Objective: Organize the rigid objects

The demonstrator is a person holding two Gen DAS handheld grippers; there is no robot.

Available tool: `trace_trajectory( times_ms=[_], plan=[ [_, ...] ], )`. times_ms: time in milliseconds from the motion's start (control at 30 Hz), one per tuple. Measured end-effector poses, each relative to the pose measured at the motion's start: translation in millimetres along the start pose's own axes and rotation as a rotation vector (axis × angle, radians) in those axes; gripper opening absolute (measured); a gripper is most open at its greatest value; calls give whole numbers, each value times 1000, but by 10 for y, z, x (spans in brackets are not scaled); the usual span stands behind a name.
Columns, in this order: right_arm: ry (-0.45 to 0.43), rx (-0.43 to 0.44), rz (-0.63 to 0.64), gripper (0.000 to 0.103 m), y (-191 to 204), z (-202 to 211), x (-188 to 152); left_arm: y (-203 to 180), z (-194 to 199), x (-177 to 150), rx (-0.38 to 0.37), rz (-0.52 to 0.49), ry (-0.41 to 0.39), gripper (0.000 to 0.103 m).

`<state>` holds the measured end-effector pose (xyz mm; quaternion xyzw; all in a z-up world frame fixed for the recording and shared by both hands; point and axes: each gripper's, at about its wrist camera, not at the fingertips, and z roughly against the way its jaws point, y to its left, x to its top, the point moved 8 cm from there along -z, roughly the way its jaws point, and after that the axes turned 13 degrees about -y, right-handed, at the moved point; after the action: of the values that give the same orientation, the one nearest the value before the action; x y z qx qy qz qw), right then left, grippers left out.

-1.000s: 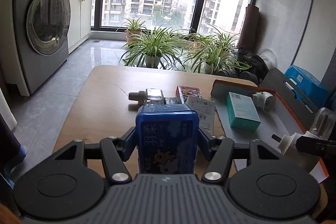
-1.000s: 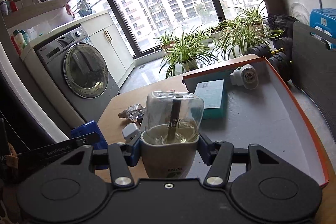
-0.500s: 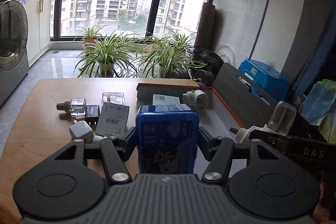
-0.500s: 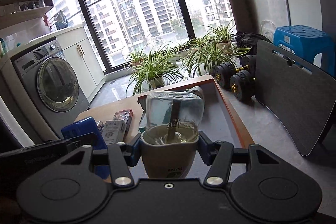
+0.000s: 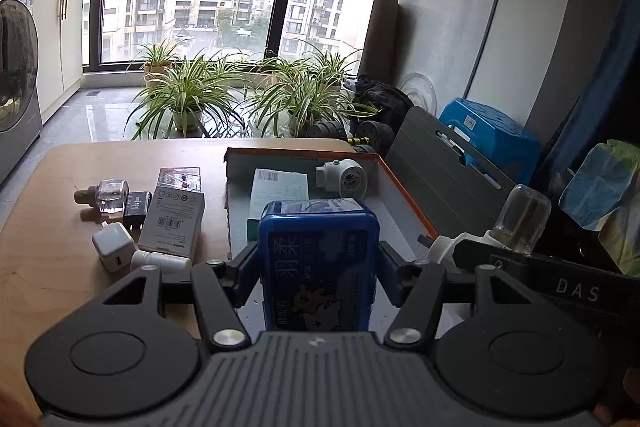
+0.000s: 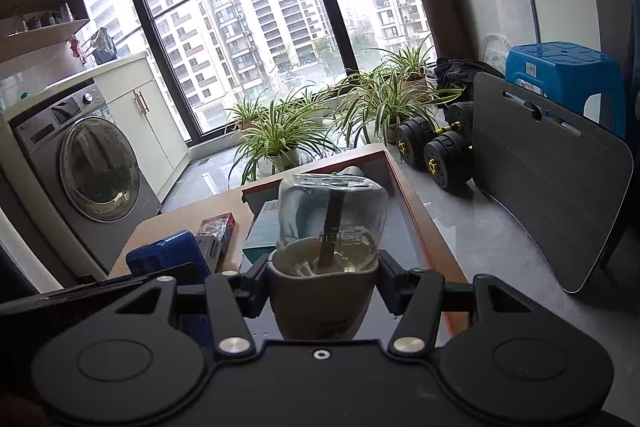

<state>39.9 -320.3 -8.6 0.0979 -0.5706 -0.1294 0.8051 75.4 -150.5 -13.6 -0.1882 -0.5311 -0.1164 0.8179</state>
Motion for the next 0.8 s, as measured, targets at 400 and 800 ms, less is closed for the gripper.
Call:
trace_trajectory(
  times_ms=[400,800],
  plan=[
    [29,9,18,66,57,-38,-67,9,25,-43,14,14,17,62],
    [52,12,25,66,63,-66,-113,-10,2,-90,11,15,33,62]
  ],
)
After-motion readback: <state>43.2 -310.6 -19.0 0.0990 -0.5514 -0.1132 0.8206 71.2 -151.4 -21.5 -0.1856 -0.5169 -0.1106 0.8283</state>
